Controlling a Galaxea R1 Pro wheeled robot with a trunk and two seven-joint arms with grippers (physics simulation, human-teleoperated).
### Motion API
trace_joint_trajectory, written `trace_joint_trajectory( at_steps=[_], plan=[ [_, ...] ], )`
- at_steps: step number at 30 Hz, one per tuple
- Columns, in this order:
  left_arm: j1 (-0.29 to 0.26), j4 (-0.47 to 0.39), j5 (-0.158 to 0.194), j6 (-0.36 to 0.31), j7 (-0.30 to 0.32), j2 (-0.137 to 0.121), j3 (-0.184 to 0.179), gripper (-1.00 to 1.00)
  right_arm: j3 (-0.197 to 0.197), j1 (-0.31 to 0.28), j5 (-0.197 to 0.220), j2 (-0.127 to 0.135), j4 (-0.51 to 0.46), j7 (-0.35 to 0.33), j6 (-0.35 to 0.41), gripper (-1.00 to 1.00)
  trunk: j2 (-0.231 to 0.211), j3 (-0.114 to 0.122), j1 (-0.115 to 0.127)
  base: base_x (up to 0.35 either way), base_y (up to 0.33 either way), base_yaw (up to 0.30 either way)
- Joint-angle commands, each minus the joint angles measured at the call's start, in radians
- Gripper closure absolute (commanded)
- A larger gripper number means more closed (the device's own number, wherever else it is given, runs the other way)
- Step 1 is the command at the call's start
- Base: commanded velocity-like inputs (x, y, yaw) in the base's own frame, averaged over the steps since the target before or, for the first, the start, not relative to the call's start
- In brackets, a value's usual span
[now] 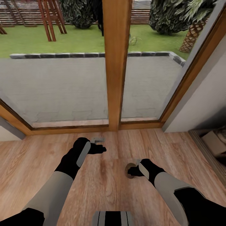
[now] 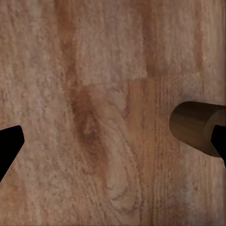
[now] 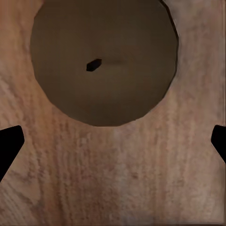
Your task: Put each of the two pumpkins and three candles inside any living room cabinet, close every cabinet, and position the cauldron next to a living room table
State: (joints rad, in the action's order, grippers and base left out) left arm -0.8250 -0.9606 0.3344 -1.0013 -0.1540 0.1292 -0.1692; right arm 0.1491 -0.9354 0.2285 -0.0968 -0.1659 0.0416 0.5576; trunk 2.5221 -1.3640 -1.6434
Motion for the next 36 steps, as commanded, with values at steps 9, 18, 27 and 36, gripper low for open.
trace_joint_trajectory(
  at_steps=[9, 18, 27, 36],
  plan=[
    [0.0, -0.001, 0.011, -0.003, -0.01, 0.0, -0.001, -1.0, 0.007, 0.0, 0.011, 0.002, -0.001, 0.004, 0.005, -1.0, 0.0, 0.0, 0.0, 0.001, 0.0, -0.049],
    [0.0, -0.001, 0.011, -0.003, -0.01, 0.0, -0.001, -1.0, 0.009, 0.0, 0.011, 0.001, -0.001, 0.004, 0.005, -1.0, 0.002, -0.031, -0.003, 0.0, 0.0, -0.001],
    [0.0, -0.001, 0.011, -0.003, -0.01, 0.0, -0.001, -1.0, 0.01, 0.0, 0.009, -0.003, -0.001, 0.006, 0.004, -1.0, 0.003, -0.046, -0.005, 0.0, 0.0, 0.021],
    [0.0, -0.001, 0.011, -0.003, -0.01, 0.0, -0.001, -1.0, 0.011, 0.0, 0.009, -0.003, -0.001, 0.006, 0.005, -1.0, 0.003, -0.046, -0.005, 0.0, 0.0, 0.042]
  ],
)
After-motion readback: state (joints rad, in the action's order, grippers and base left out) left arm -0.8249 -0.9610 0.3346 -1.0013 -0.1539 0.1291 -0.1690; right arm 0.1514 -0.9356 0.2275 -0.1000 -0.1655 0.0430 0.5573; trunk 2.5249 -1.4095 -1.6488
